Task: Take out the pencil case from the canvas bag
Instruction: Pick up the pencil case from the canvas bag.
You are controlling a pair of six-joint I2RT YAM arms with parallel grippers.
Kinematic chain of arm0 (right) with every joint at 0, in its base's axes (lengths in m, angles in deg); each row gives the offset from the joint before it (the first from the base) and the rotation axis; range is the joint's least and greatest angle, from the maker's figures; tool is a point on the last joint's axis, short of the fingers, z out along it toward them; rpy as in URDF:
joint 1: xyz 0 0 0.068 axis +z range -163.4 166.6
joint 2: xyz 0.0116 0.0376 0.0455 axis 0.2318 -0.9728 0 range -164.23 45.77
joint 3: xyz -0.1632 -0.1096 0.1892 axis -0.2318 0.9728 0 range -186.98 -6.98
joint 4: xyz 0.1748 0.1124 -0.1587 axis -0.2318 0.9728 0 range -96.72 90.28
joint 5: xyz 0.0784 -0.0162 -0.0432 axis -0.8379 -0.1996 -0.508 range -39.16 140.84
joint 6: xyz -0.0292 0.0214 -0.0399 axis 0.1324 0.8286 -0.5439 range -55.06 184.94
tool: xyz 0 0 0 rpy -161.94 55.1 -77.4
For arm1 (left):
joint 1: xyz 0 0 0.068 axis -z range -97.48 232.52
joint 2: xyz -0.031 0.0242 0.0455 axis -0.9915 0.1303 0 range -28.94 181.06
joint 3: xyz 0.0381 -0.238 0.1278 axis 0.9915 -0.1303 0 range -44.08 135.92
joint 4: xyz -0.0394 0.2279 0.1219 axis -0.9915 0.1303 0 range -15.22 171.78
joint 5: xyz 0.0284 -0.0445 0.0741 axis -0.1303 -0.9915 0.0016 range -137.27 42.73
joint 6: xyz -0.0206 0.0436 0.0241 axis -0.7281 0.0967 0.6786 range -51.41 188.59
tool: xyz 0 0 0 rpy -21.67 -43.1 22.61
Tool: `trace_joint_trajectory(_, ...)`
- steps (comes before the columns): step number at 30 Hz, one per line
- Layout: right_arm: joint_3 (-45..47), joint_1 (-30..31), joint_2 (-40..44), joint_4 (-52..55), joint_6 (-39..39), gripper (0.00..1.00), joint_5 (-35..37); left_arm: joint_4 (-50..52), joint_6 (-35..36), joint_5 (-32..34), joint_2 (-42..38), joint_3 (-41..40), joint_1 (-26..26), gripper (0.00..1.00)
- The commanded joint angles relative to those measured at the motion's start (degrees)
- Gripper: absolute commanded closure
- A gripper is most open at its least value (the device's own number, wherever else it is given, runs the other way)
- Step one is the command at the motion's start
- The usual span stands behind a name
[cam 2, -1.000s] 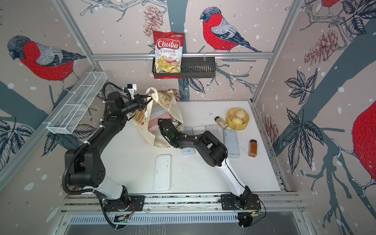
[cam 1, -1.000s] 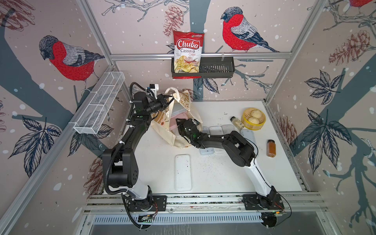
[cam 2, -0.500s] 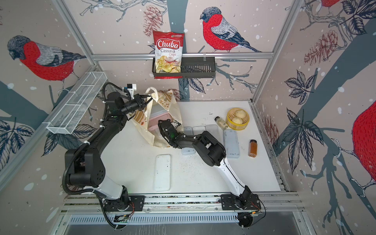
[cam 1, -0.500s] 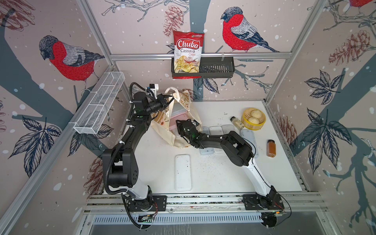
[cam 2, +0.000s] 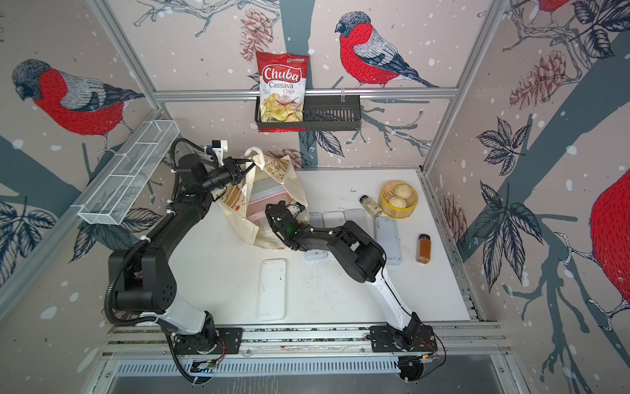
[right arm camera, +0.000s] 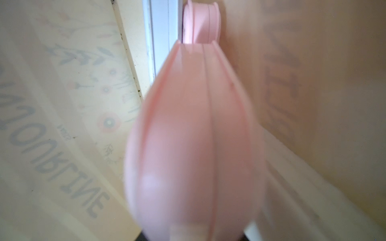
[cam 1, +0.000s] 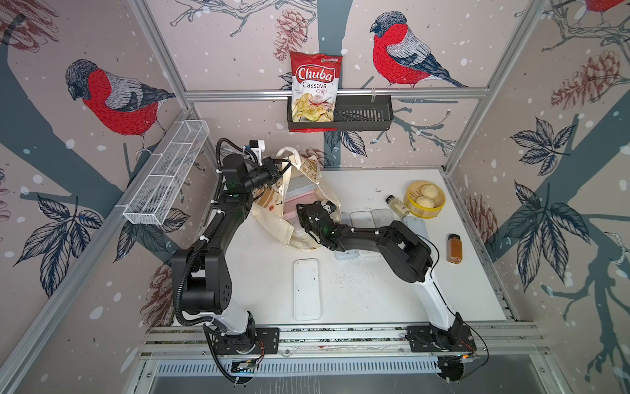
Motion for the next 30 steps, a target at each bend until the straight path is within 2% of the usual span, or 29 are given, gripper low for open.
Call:
trace_joint_trajectory(1, 1.0, 0.2, 2.0, 0.0, -2.3, 0.79, 2.9, -6.7, -0.2, -0.6, -0.4, 0.3, -0.3, 1.0)
trace_joint_trajectory(9, 0.7, 0.0, 3.1, 1.2, -5.0, 0.8, 2.3, -6.7, -0.1, -0.8, -0.8, 0.3, -0.3, 1.0)
trace_joint_trajectory(18, -0.8, 0.2, 4.8, 4.0, -11.6, 0.8, 1.1, -5.6, 1.0, -0.3, -0.2, 0.5, -0.7, 1.0)
trace_joint_trajectory(30, -0.9, -0.2, 12.5, 11.0, -27.0, 0.8, -0.8, -5.0, 1.4, -0.1, 0.2, 0.6, -1.6, 1.0)
